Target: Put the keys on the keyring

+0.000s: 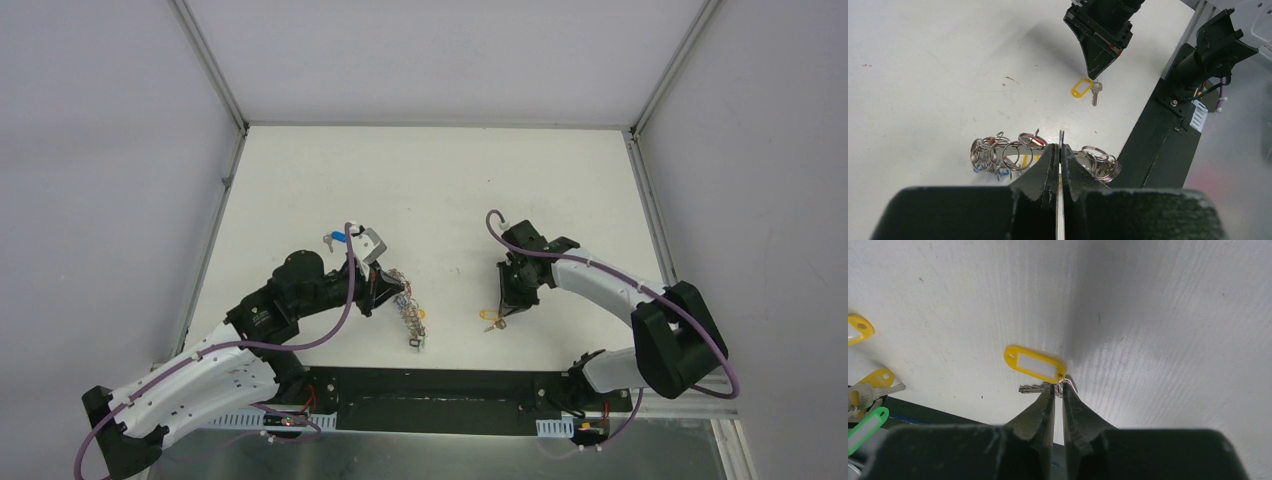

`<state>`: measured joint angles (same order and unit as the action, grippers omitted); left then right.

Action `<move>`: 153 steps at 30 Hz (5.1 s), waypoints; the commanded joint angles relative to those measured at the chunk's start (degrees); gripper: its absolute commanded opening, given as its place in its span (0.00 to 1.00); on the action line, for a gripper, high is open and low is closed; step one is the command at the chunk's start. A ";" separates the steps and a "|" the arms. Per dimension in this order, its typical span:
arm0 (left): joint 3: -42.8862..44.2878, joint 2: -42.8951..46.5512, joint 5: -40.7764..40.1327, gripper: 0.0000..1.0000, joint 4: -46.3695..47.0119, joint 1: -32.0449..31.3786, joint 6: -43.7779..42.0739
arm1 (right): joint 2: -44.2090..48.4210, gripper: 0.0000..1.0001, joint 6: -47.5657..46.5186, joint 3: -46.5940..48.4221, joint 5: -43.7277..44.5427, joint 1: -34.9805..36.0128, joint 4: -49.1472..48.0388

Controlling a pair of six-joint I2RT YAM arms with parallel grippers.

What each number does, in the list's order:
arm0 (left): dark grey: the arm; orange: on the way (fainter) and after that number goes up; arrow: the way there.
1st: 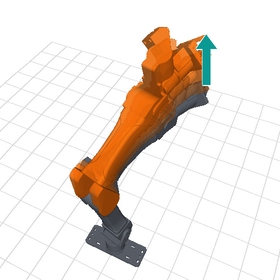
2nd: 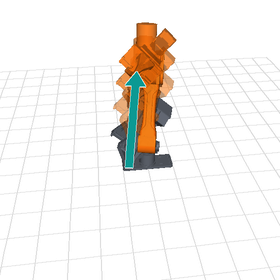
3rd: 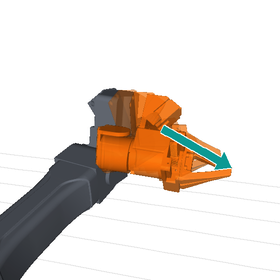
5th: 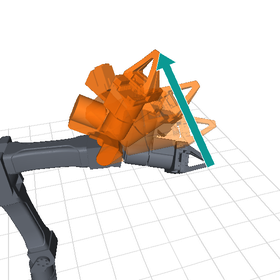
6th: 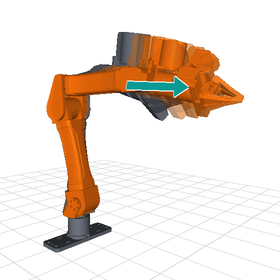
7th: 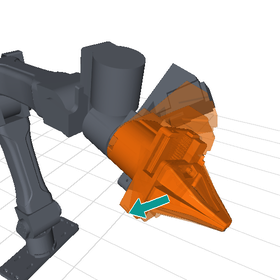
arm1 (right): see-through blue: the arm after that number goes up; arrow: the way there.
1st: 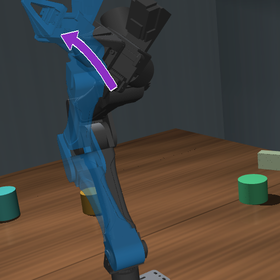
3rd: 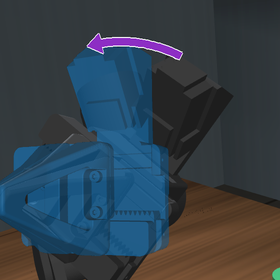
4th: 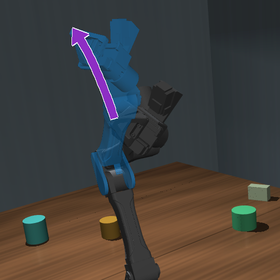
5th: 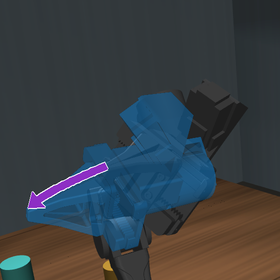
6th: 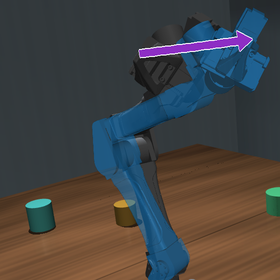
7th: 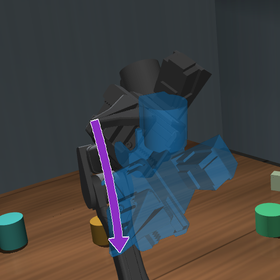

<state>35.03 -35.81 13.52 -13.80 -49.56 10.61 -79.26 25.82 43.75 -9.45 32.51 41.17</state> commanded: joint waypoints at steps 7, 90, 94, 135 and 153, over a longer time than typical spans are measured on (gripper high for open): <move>0.74 0.97 -0.77 0.00 3.61 -0.41 1.59 | -1.81 0.07 -0.31 0.96 0.65 1.78 1.17; 5.20 -14.68 19.38 0.00 13.33 -0.43 -4.82 | 25.05 0.00 -17.35 10.16 -41.24 1.03 -11.24; 4.89 -14.89 20.68 0.00 14.35 -0.43 -5.06 | 24.52 0.00 -16.61 10.76 -42.50 1.06 -12.51; -0.02 -12.41 24.89 0.00 24.07 -1.42 -9.03 | 13.70 0.00 -18.26 15.94 -41.32 10.93 -13.30; -0.07 -12.72 24.89 0.00 24.25 -1.44 -8.18 | 13.55 0.00 -17.35 15.85 -35.93 11.43 -11.88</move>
<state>34.72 -49.10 36.64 4.78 -50.33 2.02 -66.48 8.51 57.67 -47.42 43.70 30.92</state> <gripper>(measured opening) 0.011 0.005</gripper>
